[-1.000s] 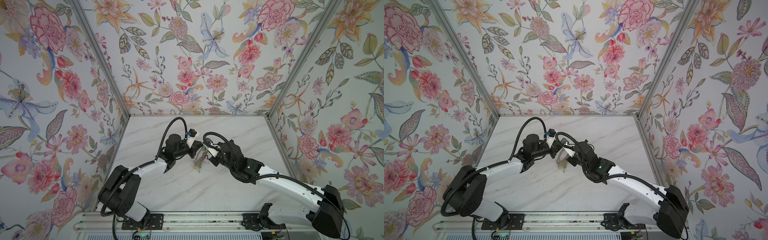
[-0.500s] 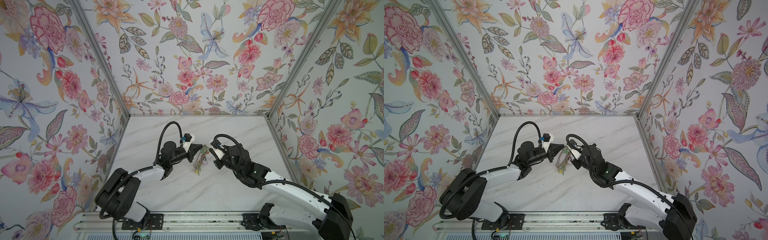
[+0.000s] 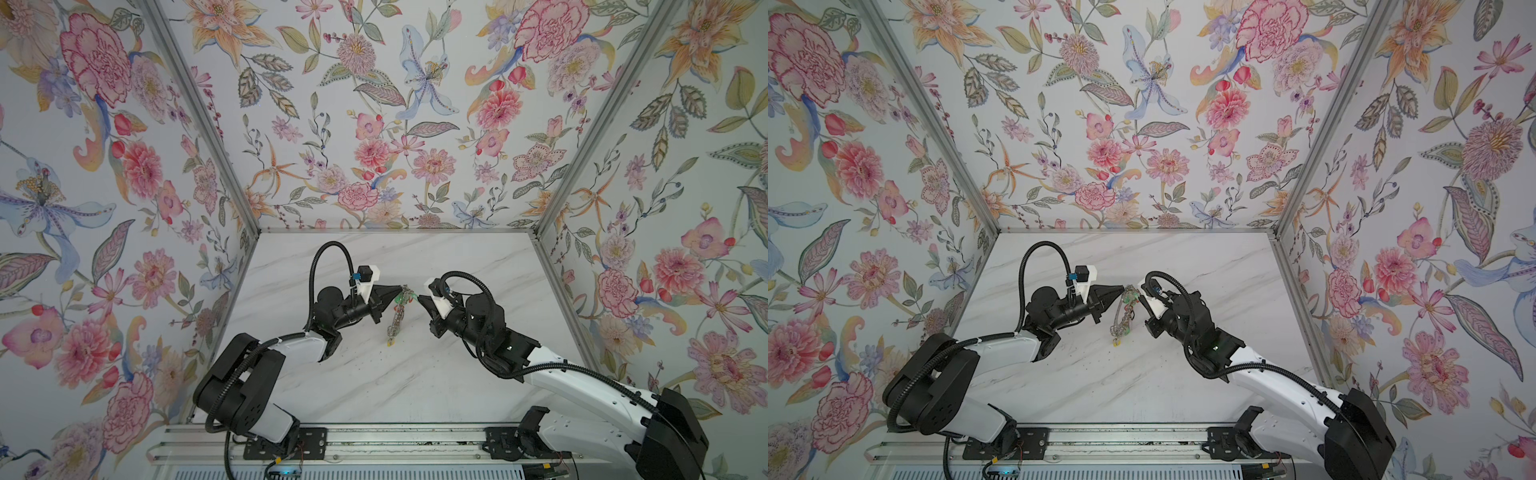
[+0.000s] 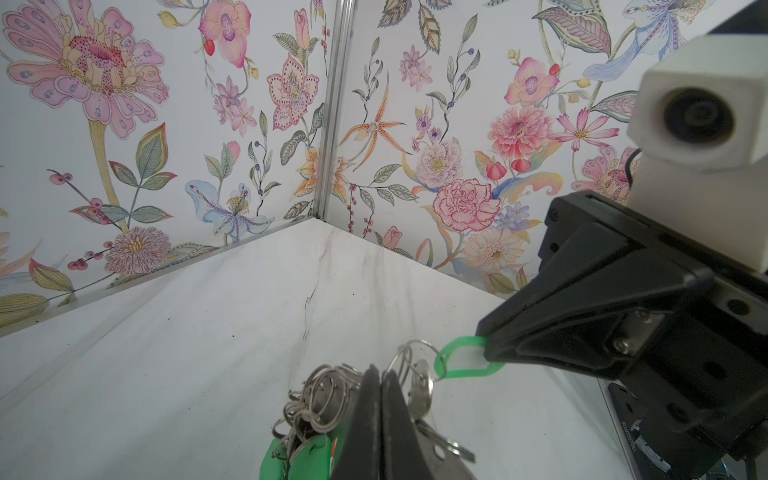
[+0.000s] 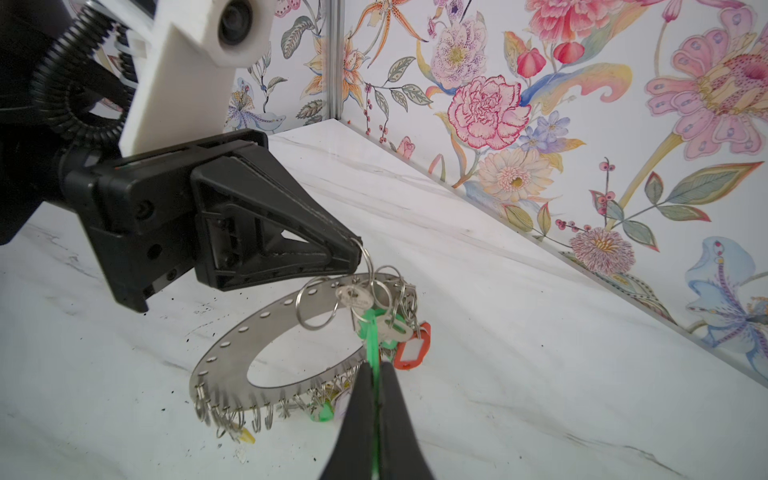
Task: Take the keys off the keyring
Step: 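Open the right gripper and pull it back from the key plate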
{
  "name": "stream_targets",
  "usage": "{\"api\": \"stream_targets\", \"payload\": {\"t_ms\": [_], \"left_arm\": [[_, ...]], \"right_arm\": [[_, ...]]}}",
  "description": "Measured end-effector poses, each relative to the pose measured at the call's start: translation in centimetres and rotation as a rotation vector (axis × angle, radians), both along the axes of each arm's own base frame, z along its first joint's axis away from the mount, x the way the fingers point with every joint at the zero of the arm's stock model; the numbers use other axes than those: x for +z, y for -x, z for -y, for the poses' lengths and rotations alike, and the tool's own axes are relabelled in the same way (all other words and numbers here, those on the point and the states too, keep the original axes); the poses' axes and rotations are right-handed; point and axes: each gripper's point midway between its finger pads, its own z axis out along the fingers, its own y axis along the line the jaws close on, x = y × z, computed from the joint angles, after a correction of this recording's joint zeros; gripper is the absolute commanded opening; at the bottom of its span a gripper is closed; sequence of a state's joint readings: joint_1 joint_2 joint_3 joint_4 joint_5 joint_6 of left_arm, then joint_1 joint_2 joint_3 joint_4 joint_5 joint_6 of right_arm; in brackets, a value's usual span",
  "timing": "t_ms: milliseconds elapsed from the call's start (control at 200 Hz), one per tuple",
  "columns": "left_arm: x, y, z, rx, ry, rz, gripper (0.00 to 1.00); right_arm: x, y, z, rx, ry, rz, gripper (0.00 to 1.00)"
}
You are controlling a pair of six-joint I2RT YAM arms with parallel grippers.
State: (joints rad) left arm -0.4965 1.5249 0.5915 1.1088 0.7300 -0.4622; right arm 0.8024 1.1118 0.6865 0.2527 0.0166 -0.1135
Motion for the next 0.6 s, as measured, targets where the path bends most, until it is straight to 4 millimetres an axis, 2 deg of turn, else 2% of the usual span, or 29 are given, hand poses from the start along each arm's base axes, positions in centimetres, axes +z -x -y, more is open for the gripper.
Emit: {"api": "stream_targets", "payload": {"t_ms": [285, 601], "left_arm": [[0.9, 0.1, -0.3, -0.036, 0.055, -0.011, 0.00], [0.8, -0.3, -0.8, -0.025, 0.067, -0.033, 0.00]], "right_arm": [[0.0, -0.3, -0.4, 0.020, -0.042, -0.006, 0.00], [-1.2, -1.0, -1.4, 0.061, -0.043, -0.044, 0.00]]}}
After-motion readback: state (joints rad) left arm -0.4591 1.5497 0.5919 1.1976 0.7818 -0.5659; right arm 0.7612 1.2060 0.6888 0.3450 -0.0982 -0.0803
